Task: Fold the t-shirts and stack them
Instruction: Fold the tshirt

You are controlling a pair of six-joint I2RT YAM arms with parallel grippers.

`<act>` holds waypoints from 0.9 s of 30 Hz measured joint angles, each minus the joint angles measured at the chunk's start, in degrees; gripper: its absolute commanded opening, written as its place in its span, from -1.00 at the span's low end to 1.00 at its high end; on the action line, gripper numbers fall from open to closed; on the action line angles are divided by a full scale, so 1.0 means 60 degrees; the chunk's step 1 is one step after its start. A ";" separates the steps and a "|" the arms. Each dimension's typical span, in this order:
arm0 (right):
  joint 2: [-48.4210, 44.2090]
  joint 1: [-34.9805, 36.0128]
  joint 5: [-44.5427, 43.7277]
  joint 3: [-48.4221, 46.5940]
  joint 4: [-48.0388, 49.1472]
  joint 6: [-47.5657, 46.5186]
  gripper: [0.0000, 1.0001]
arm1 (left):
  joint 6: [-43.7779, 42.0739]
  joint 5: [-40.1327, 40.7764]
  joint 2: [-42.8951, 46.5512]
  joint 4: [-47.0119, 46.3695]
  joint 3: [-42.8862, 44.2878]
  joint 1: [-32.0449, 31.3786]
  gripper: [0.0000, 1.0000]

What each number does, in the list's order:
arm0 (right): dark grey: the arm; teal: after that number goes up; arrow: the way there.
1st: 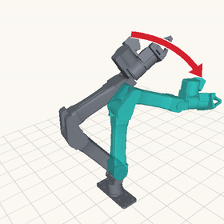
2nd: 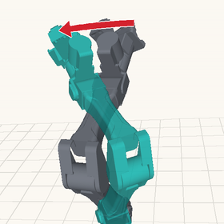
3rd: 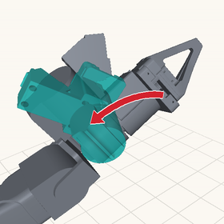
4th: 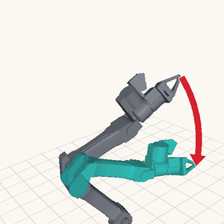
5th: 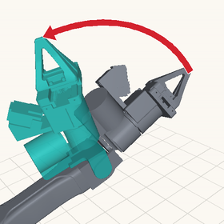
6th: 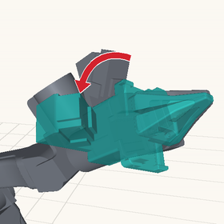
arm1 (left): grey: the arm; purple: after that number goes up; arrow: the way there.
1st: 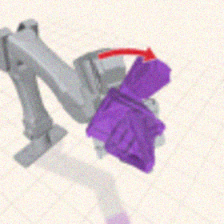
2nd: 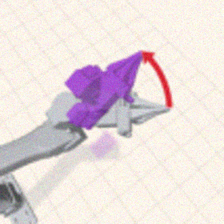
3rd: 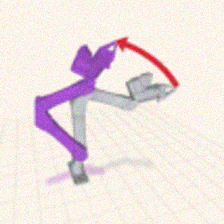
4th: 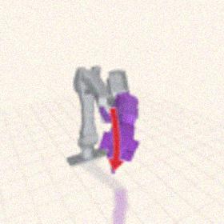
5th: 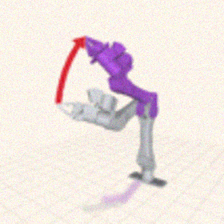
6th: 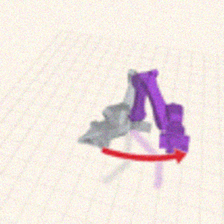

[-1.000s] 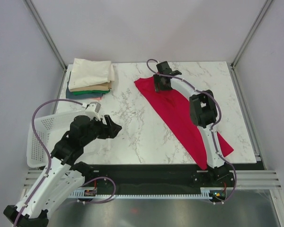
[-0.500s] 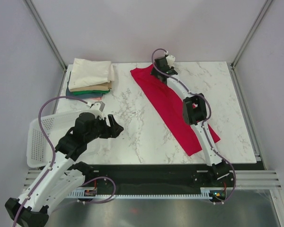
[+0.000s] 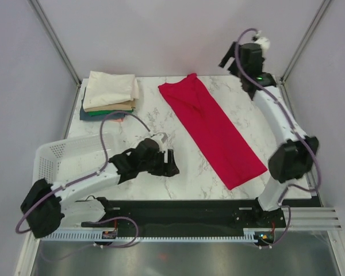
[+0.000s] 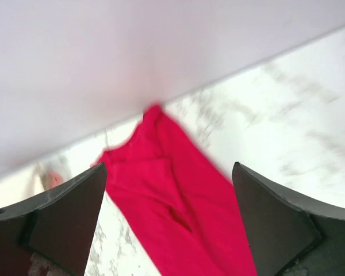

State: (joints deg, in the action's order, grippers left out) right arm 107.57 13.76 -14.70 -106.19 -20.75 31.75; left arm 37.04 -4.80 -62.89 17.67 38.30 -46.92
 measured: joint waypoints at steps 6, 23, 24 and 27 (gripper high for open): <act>-0.6226 -0.1475 -0.1337 0.3592 -0.0419 -0.0299 0.96 | 0.1155 0.0029 -0.3960 -0.1727 0.1406 -0.1847 0.61; -1.0316 -0.1231 -0.1279 0.6965 -0.3854 -0.0423 0.96 | 0.3198 0.0211 -0.9555 -0.2364 0.6867 -0.3734 0.10; -1.0422 -0.1231 -0.1282 0.6969 -0.3887 -0.0433 0.96 | 0.3293 0.0240 -0.9668 -0.2320 0.7023 -0.3763 -0.09; -1.0586 -0.1231 -0.1290 0.7034 -0.3978 -0.0441 0.96 | 0.3515 0.0295 -0.9887 -0.2138 0.7107 -0.3814 -0.76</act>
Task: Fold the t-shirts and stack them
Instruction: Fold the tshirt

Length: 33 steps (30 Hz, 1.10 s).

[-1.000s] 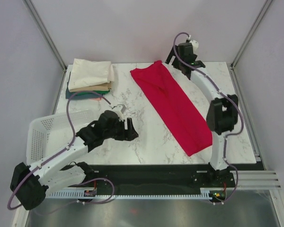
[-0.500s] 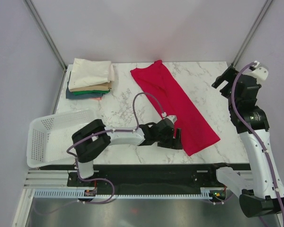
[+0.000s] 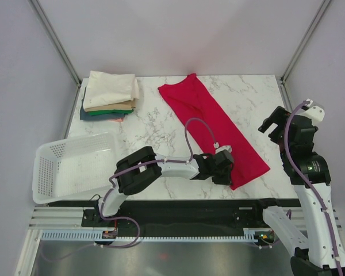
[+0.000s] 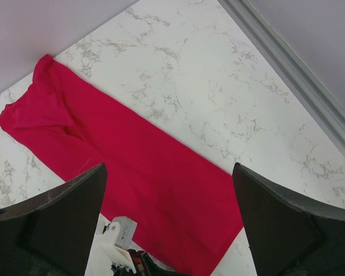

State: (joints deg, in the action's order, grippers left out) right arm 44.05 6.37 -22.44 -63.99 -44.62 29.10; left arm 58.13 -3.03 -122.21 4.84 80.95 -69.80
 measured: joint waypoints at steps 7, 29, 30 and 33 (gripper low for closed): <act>-0.0193 0.0000 0.0871 0.1009 -0.0073 0.0036 0.96 | 0.0091 0.0729 0.1617 0.0463 -0.2025 0.0015 -0.96; -0.1829 0.4568 0.5406 0.7675 0.1657 0.4109 0.59 | 0.1435 0.2499 1.1431 0.3544 -0.9027 0.0703 0.52; -0.1923 0.4819 0.5275 0.7832 0.1774 0.4309 0.47 | 0.1450 0.2492 1.1307 0.3552 -0.9049 0.0703 0.51; -0.2259 0.5246 0.5129 0.8568 0.2091 0.4881 0.28 | 0.1479 0.2455 1.0823 0.3399 -0.9071 0.0703 0.47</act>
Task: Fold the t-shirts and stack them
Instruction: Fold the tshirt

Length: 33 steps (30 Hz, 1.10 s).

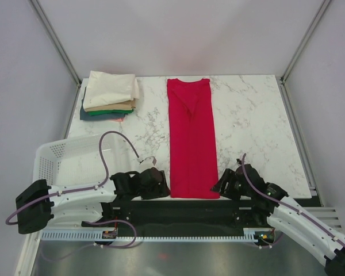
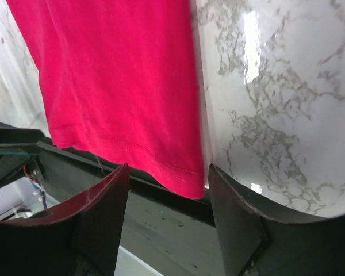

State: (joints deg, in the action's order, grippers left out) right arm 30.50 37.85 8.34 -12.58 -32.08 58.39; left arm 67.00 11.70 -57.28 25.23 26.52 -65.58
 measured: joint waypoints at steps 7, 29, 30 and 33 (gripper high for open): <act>-0.0747 0.0426 -0.0135 0.0594 0.0532 0.0911 0.04 | 0.0146 -0.0171 -0.0900 -0.1089 -0.0175 0.0000 0.43; 0.0102 0.0426 -0.1315 -0.0543 -0.0743 0.0721 -1.00 | 0.0171 0.0044 -0.1202 -0.0765 0.0849 0.0000 -0.96; 0.0313 0.0426 -0.1453 -0.0907 -0.0852 0.0659 -1.00 | 0.0127 0.0102 -0.1013 -0.0525 0.1089 0.0000 -0.96; 0.0962 0.0437 -0.1814 -0.1796 -0.0841 0.0452 -1.00 | -0.0084 0.0288 -0.0550 0.0000 0.1778 0.0113 -0.96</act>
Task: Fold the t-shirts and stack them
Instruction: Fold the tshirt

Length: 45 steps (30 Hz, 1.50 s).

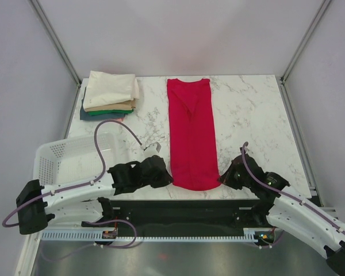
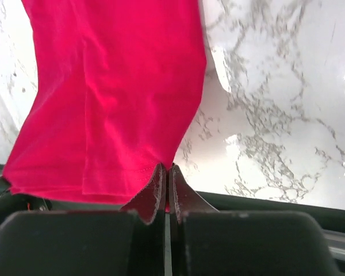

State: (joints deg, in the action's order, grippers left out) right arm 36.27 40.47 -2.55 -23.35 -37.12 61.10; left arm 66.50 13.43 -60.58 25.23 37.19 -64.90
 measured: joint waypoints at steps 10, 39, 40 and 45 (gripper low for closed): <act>0.3268 -0.0444 -0.1242 -0.2936 0.0120 -0.1202 -1.00 | -0.1541 -0.0565 -0.0277 0.0481 0.1311 0.2575 -0.96; 1.0972 -0.4095 0.0251 -0.8521 0.2004 -0.4237 -1.00 | -0.5592 -0.3774 -0.8444 -0.0138 0.8269 0.6681 -0.96; 1.1122 -0.4131 0.0353 -0.8572 0.2036 -0.4266 -1.00 | -0.5595 -0.3789 -0.8524 -0.0117 0.8320 0.6703 -0.96; 1.1752 -0.4240 0.0758 -0.8888 0.2244 -0.4408 -1.00 | -0.5603 -0.3792 -0.8750 -0.0062 0.8539 0.6761 -0.95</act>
State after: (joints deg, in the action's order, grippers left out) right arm 106.78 15.03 2.00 -76.69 -23.66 34.65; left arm 32.88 -9.32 -113.08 24.86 88.42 -24.34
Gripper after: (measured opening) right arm 0.018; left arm 0.025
